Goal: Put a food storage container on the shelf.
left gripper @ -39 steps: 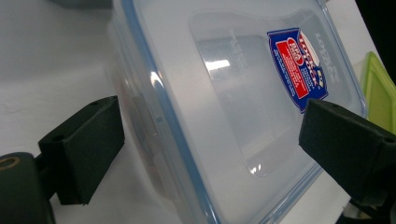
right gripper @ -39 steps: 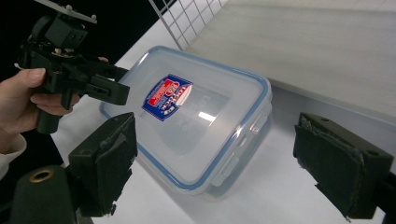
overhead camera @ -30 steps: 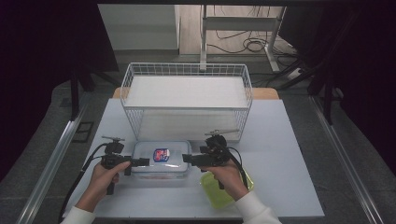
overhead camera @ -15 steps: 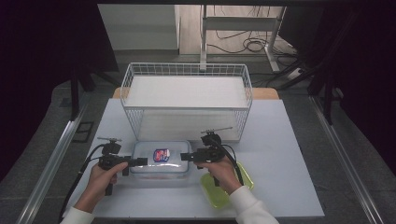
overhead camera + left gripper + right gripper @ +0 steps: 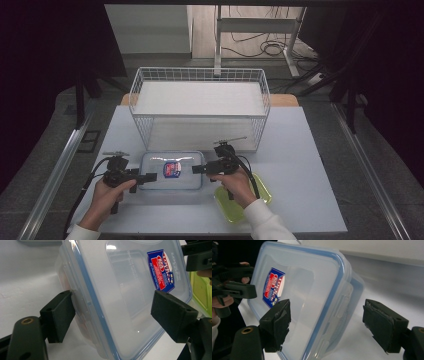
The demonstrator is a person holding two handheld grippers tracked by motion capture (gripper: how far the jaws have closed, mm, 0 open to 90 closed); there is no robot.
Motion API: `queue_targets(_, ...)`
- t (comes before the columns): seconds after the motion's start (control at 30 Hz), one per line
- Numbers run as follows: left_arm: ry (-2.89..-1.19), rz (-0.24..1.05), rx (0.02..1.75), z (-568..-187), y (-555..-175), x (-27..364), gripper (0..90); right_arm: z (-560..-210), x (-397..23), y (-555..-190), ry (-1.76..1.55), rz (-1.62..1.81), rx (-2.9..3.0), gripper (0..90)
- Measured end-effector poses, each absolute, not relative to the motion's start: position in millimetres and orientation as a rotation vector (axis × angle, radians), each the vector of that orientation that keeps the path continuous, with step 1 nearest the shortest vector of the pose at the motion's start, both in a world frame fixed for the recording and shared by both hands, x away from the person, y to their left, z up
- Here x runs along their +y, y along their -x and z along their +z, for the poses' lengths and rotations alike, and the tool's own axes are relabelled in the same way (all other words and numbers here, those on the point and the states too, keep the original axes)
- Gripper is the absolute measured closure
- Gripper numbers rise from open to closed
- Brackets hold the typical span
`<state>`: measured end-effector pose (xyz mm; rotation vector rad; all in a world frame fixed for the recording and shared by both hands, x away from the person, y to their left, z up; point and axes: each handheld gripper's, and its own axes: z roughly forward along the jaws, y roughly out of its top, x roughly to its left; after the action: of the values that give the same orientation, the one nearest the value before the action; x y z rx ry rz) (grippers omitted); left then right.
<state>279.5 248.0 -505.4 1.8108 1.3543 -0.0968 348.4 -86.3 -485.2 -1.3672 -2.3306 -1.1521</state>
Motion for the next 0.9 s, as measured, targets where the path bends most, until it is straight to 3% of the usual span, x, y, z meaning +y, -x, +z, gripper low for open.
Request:
queue_targets(0.53, -1.787, -0.095, 1.334, -507.3, -274.7, 251.5, 23.2, -494.5, -77.2, -349.2, 1.311, -1.118, -2.291, 22.3)
queue_targets(0.57, -1.783, -0.099, 1.339, -507.6, -274.9, 251.6, 23.1, -491.1, -79.9, -346.8, 1.321, -1.140, -2.299, 30.3)
queue_targets(0.6, -1.783, -0.099, 1.339, -507.6, -274.9, 251.6, 23.0, -491.1, -79.9, -346.8, 1.321, -1.140, -2.299, 30.3)
queue_targets(0.63, -1.785, -0.098, 1.335, -507.3, -274.5, 251.4, 23.0, -486.5, -83.8, -343.8, 1.327, -1.167, -2.312, 38.1)
queue_targets(0.9, -1.820, -0.047, 1.313, -502.8, -266.3, 248.9, 24.5, -485.5, -90.8, -337.3, 1.307, -1.216, -2.291, 43.5)
